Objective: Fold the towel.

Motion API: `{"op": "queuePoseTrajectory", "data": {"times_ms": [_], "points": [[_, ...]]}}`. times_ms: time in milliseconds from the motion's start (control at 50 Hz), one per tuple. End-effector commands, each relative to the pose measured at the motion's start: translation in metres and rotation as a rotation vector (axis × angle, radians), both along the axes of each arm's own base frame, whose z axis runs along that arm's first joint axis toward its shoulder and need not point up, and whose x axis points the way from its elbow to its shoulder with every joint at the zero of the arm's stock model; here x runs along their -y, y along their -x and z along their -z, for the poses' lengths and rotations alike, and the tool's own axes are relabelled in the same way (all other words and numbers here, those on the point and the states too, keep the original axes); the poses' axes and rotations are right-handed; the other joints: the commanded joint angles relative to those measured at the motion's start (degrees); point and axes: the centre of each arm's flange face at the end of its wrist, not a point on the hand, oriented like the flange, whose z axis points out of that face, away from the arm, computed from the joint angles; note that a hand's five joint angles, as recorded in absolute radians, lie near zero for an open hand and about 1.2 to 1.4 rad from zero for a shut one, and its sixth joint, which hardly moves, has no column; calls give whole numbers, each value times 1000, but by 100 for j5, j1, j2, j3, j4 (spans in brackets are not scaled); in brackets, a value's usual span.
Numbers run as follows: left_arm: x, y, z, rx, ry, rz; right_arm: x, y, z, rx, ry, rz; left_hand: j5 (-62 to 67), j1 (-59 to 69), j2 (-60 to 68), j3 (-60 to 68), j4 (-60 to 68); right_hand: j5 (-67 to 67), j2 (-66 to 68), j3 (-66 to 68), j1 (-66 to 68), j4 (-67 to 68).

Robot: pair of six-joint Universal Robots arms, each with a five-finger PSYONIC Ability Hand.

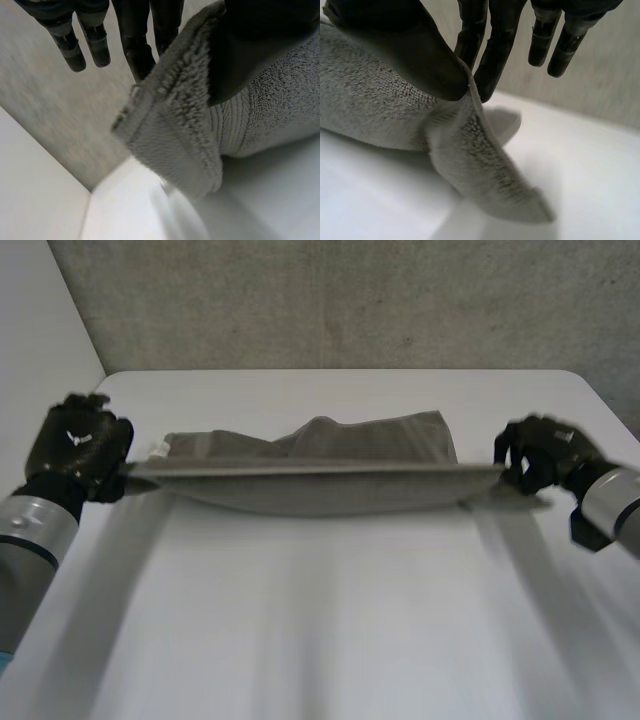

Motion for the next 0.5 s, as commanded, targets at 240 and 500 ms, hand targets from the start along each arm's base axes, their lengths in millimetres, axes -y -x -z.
{"op": "queuePoseTrajectory", "data": {"times_ms": [240, 500], "points": [[-43, 6, -41, 3, -31, 117, -56, 12, -91, -361, 236, -115, 432, 558, 256, -297, -336, 340, 357, -249, 423, -437], [-35, 3, -16, 11, -142, 147, -43, 10, -64, -480, 207, -178, 432, 558, 256, -297, -336, 340, 357, -249, 423, -437]]}}
